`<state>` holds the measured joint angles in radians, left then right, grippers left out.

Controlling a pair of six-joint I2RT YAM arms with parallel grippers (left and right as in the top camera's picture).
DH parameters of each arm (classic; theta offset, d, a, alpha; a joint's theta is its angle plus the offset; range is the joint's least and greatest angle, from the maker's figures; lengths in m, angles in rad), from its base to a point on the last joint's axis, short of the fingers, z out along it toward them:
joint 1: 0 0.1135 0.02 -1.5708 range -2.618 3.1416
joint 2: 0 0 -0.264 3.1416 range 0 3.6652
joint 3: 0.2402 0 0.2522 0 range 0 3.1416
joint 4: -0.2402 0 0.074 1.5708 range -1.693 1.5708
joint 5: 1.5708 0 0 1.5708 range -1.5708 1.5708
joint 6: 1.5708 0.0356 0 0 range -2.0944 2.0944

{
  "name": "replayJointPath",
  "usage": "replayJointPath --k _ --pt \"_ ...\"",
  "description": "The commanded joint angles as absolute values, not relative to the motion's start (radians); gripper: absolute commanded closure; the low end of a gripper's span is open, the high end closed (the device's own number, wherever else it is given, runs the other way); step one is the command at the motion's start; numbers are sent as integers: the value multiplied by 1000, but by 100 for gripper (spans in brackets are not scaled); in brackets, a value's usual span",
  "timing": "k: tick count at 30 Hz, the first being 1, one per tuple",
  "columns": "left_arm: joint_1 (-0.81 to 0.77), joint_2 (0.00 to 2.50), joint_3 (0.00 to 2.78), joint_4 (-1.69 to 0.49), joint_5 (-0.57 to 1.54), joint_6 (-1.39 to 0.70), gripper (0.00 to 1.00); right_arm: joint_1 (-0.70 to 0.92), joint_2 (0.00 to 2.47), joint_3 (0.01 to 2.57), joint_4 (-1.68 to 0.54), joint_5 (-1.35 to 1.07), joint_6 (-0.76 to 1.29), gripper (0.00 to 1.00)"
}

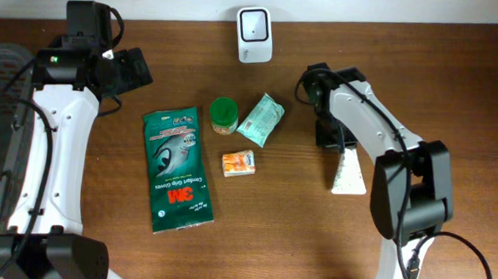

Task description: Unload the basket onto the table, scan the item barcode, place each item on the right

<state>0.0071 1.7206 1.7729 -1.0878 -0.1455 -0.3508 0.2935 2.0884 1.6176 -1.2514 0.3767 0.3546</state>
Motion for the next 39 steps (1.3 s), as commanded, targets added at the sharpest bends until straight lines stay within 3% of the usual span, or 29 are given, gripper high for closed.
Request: replayJointPath --k 1,8,15,17,18,20,22,23,27,32,39 --pt "10 1719 1783 -1086 -142 -335 1 316 2082 1622 -1230 364 345 87" --pt "10 1719 1783 -1086 -142 -335 1 298 2082 1623 -1156 35 175 90" --pt "10 1719 1783 -1086 -142 -335 1 162 2083 1621 -1116 -353 -39 90" --pt "10 1719 1783 -1086 -142 -335 1 120 2083 1618 -1122 -347 -53 73" --pt "10 1719 1783 -1086 -142 -335 1 104 2083 1616 -1122 -330 -52 57" --pt "10 1719 1783 -1086 -142 -335 1 84 2083 1615 -1125 -281 -52 44" --pt "10 1719 1783 -1086 -142 -335 1 75 2082 1620 -1127 -241 -44 38" --pt "10 1719 1783 -1086 -142 -335 1 75 2081 1629 -1134 -233 -40 26" --pt "10 1719 1783 -1086 -142 -335 1 111 2056 1714 -1195 -170 27 24" --pt "9 1719 1783 -1086 -142 -335 0 227 1960 1761 -1242 -39 257 24" --pt "10 1719 1783 -1086 -142 -335 1 481 2007 1750 -1243 257 489 24"
